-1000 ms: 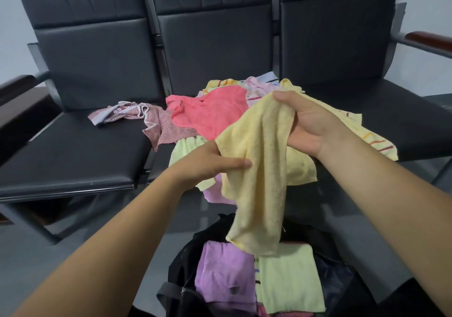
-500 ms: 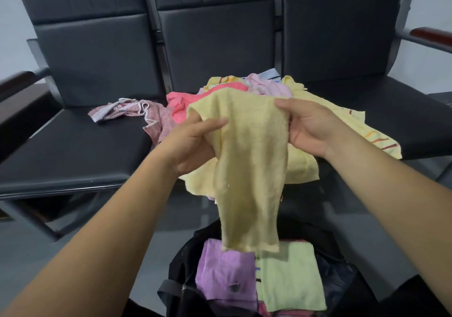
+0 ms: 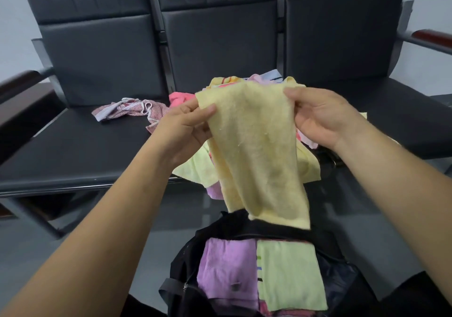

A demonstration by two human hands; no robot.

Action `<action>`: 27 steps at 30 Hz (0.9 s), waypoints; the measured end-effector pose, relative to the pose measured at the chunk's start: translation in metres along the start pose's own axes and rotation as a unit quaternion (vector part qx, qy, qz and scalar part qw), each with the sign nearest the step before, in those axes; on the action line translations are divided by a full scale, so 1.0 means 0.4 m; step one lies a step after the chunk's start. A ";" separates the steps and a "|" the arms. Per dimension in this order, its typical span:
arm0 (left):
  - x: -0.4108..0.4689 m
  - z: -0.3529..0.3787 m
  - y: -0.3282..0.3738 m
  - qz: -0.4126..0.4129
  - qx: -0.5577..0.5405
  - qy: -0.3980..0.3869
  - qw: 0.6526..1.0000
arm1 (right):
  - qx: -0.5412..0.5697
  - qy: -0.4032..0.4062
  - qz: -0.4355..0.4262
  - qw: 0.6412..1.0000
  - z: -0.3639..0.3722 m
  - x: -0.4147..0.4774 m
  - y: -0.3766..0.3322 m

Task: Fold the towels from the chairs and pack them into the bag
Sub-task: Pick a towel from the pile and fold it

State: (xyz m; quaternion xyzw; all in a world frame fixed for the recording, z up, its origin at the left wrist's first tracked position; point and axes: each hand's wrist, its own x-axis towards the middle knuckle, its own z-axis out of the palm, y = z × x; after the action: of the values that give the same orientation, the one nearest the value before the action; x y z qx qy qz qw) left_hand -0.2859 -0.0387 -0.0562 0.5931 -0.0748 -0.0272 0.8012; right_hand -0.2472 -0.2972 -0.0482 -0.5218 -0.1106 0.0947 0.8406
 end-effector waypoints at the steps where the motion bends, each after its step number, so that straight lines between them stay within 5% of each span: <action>1: 0.001 -0.005 0.002 -0.004 0.008 -0.004 1.000 | -0.068 0.016 -0.011 0.997 -0.005 -0.001 0.001; 4: -0.001 -0.022 0.003 -0.009 0.103 0.006 0.995 | -0.210 0.079 -0.051 0.973 -0.027 0.005 0.000; 7: -0.008 -0.027 0.006 -0.003 0.156 0.018 0.988 | -0.229 0.086 -0.055 0.968 -0.027 0.006 0.001; 15: -0.006 -0.012 0.005 0.037 0.047 0.041 0.997 | 0.073 -0.011 0.050 0.996 -0.010 0.006 -0.004; 18: 0.000 -0.028 -0.001 0.053 0.061 0.044 0.996 | 0.019 -0.020 0.037 0.999 -0.019 0.005 -0.007; 23: -0.003 -0.032 -0.009 0.087 0.225 0.093 0.966 | -0.190 0.094 -0.032 0.977 -0.025 -0.002 -0.004; 27: 0.000 -0.031 -0.011 0.064 0.175 0.103 0.977 | -0.143 0.094 -0.015 0.985 -0.024 -0.001 0.006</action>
State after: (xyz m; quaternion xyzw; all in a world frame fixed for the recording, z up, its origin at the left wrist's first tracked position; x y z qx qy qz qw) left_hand -0.2837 -0.0285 -0.0640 0.7178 -0.0335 0.0990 0.6884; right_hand -0.2450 -0.3045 -0.0543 -0.6417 -0.0511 0.0154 0.7651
